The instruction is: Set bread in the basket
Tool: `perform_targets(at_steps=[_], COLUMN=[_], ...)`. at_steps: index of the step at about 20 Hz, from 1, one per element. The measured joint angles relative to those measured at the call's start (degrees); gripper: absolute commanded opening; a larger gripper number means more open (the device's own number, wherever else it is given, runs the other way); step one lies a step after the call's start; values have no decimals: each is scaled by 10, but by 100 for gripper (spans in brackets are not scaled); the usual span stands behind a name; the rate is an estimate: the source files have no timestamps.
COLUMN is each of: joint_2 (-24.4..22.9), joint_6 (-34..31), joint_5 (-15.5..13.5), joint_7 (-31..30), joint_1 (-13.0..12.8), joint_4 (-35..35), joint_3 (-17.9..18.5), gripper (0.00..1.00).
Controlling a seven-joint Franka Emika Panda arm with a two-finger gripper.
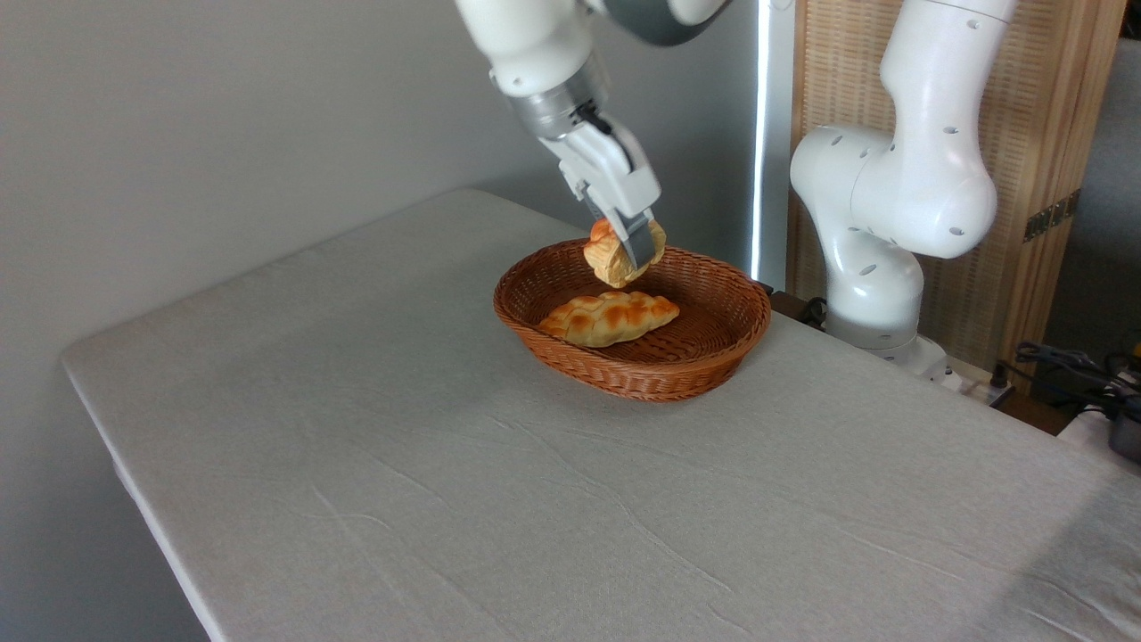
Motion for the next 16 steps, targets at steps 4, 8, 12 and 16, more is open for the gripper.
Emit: perform_targets(at_steps=[4,8,12,16], joint_2=[32,41,38,30], joint_6=[0,1,26,41], joint_5=[15,80,167,186], joint_7=[0,19,50,72], joint_1=[-2,-1,0,12], joint_4=[-2,-2,13,67], joint_3=[-63,-70,-69,-39], gripper=[100,100,100,100])
